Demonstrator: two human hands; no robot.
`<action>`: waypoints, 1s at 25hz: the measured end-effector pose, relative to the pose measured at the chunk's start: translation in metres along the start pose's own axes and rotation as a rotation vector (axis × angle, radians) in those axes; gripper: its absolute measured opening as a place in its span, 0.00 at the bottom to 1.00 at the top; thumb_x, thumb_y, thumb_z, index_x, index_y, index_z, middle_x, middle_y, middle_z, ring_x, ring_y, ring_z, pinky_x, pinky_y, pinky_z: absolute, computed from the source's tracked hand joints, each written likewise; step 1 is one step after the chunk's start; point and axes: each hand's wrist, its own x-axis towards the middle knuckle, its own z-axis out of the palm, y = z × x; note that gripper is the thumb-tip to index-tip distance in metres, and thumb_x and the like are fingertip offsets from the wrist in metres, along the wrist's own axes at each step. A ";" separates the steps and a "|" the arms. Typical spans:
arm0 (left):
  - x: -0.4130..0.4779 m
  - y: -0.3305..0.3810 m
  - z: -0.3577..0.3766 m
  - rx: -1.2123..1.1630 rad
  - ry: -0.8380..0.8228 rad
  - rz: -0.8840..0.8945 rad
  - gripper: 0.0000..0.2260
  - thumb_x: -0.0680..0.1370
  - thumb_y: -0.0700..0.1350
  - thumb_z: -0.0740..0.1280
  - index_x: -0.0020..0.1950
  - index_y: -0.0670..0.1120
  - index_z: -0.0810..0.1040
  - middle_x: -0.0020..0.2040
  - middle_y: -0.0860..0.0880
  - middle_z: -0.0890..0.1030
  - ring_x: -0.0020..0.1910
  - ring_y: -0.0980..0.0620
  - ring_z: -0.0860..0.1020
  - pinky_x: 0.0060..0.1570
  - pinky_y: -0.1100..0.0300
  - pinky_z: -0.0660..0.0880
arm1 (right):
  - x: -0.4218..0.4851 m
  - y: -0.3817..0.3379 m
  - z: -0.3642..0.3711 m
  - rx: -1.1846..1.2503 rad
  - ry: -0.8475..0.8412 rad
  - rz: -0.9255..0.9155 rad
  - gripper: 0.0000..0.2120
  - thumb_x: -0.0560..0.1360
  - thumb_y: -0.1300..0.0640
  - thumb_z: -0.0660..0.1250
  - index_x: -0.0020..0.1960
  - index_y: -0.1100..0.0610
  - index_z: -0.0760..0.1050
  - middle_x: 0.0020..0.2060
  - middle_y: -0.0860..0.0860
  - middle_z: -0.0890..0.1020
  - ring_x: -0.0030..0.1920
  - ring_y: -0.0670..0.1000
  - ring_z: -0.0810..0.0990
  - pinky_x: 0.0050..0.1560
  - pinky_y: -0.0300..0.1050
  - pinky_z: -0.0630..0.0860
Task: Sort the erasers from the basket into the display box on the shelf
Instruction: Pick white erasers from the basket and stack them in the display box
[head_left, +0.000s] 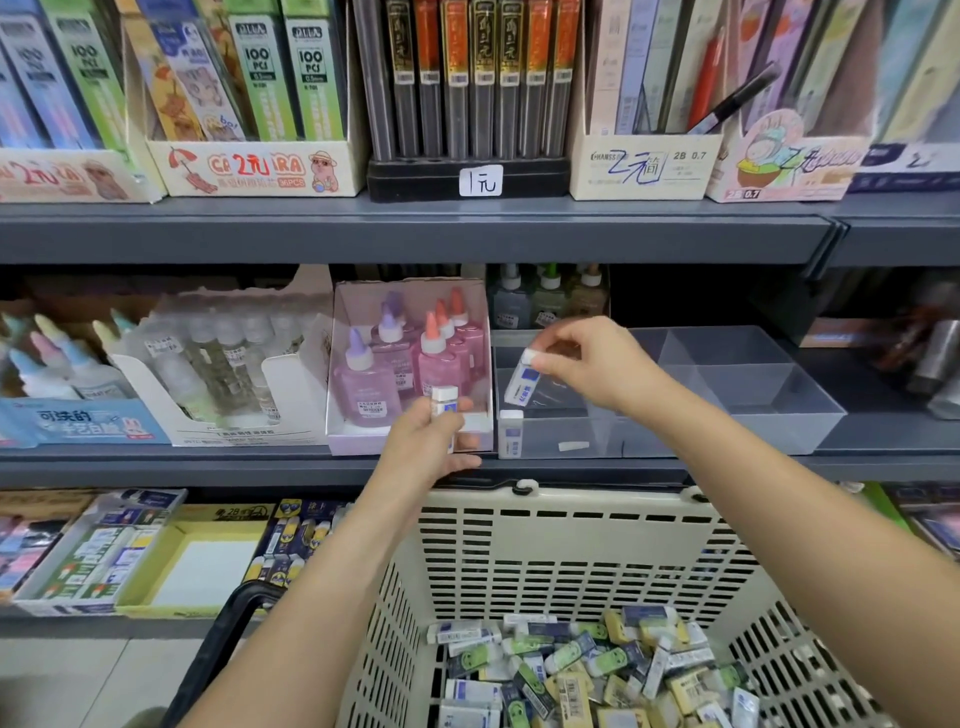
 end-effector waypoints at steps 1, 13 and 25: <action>0.002 0.000 -0.003 0.009 0.013 0.006 0.07 0.78 0.35 0.59 0.47 0.44 0.74 0.49 0.46 0.76 0.38 0.53 0.78 0.31 0.64 0.78 | 0.002 0.001 0.006 -0.068 -0.025 -0.011 0.02 0.74 0.53 0.69 0.44 0.50 0.79 0.36 0.44 0.80 0.41 0.45 0.79 0.45 0.38 0.73; -0.003 0.000 0.005 -0.078 -0.081 0.012 0.10 0.80 0.34 0.56 0.50 0.42 0.76 0.46 0.43 0.82 0.46 0.51 0.82 0.49 0.59 0.79 | -0.002 -0.001 0.028 -0.142 -0.059 -0.071 0.15 0.78 0.50 0.61 0.46 0.59 0.81 0.42 0.54 0.84 0.42 0.52 0.79 0.45 0.46 0.74; 0.006 -0.019 -0.004 0.680 0.013 0.301 0.10 0.76 0.41 0.65 0.57 0.47 0.75 0.49 0.54 0.78 0.49 0.56 0.76 0.57 0.60 0.73 | 0.013 0.009 0.011 -0.022 0.005 0.071 0.01 0.74 0.56 0.68 0.45 0.51 0.75 0.41 0.53 0.84 0.43 0.51 0.83 0.48 0.44 0.78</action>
